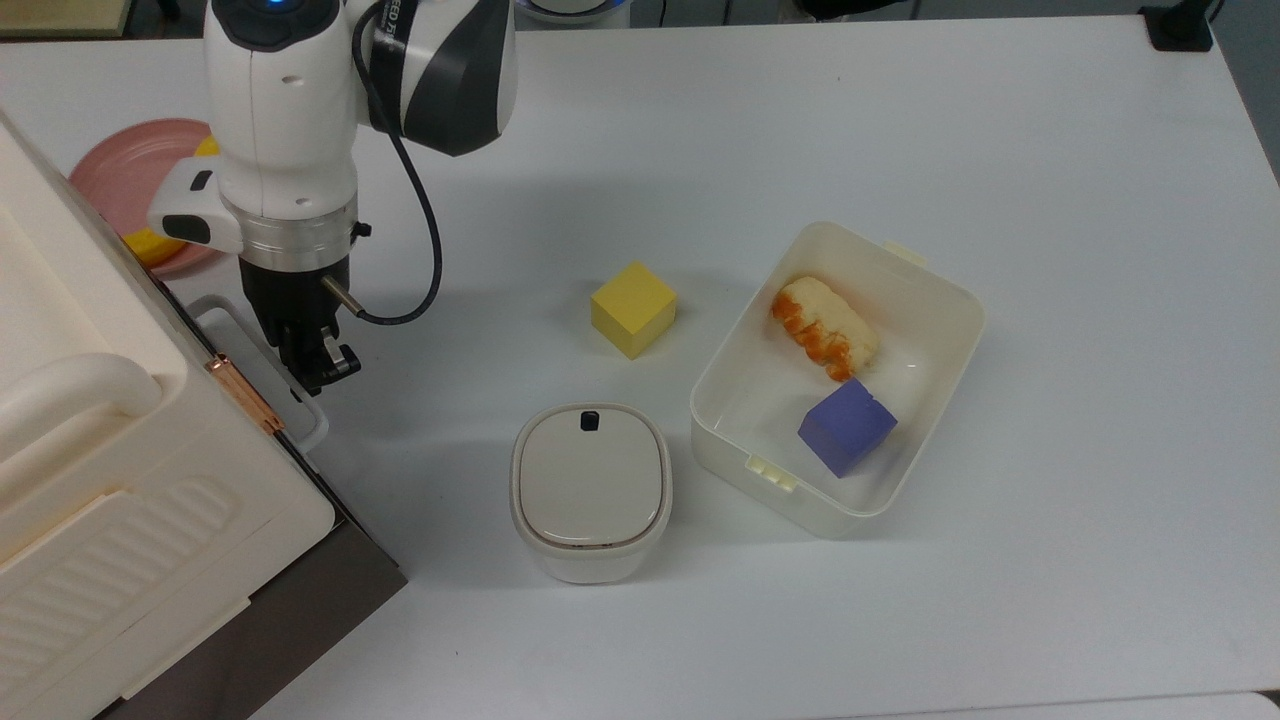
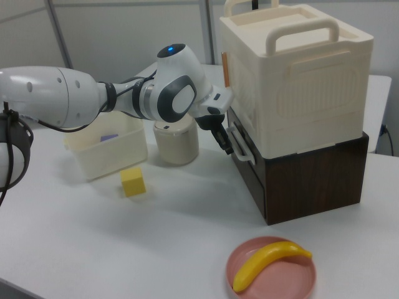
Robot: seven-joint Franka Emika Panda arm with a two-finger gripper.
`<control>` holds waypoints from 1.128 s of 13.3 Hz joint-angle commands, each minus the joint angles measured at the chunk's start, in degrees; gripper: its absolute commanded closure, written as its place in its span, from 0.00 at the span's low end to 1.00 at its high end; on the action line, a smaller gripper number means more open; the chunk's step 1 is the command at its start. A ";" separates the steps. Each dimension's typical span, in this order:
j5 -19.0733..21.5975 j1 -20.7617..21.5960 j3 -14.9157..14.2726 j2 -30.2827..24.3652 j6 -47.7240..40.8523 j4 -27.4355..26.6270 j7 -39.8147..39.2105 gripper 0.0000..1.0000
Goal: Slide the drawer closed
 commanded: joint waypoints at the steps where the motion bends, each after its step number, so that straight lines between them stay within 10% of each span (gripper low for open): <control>1: -1.24 0.82 -1.35 -4.15 2.12 -2.12 -10.56 0.97; 4: 1.39 4.50 -0.90 -10.59 -11.73 -4.62 -25.52 0.91; 7: 5.88 6.88 -0.99 -15.25 -23.18 -4.79 -40.04 0.62; 10: 5.62 10.40 -0.99 -18.59 -31.19 -4.88 -44.99 0.00; 15: 3.87 13.57 -1.08 -18.69 -34.45 -3.83 -44.46 0.00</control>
